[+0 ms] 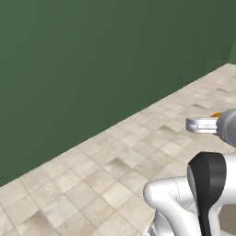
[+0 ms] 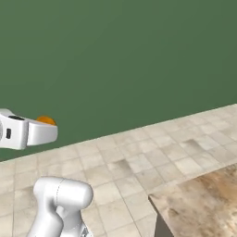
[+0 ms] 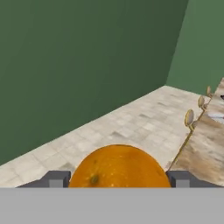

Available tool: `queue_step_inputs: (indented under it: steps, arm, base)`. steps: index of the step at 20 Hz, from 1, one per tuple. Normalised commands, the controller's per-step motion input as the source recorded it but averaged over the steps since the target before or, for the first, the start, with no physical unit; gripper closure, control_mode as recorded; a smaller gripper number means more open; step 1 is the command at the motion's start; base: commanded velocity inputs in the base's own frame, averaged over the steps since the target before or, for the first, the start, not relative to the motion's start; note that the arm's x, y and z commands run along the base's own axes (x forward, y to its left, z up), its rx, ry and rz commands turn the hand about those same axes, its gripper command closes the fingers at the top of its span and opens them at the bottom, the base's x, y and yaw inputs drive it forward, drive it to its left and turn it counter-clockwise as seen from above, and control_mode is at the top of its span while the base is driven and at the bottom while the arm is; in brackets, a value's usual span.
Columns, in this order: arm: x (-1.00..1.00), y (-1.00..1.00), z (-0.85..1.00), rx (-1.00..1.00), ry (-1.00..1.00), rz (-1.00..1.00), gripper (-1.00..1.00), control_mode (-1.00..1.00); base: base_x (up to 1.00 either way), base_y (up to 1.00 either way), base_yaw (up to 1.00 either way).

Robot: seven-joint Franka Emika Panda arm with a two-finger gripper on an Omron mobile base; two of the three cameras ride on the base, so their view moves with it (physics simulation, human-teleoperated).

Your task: Pick up the orange and mango from the fridge and place one fruit on each plate on the dining counter.

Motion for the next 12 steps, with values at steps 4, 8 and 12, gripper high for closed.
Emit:
queue_step_inputs:
  steps: [4,8,12]
  arm:
    - [0.00,0.00,0.00,0.00,0.00,0.00,1.00,1.00]
    - [0.00,0.00,0.00,0.00,0.00,0.00,1.00,1.00]
    - [0.00,0.00,0.00,0.00,0.00,0.00,1.00,1.00]
  base:
    - [0.71,0.71,-0.61]
    - [0.78,0.72,-0.61]
    - [0.79,0.72,-0.61]
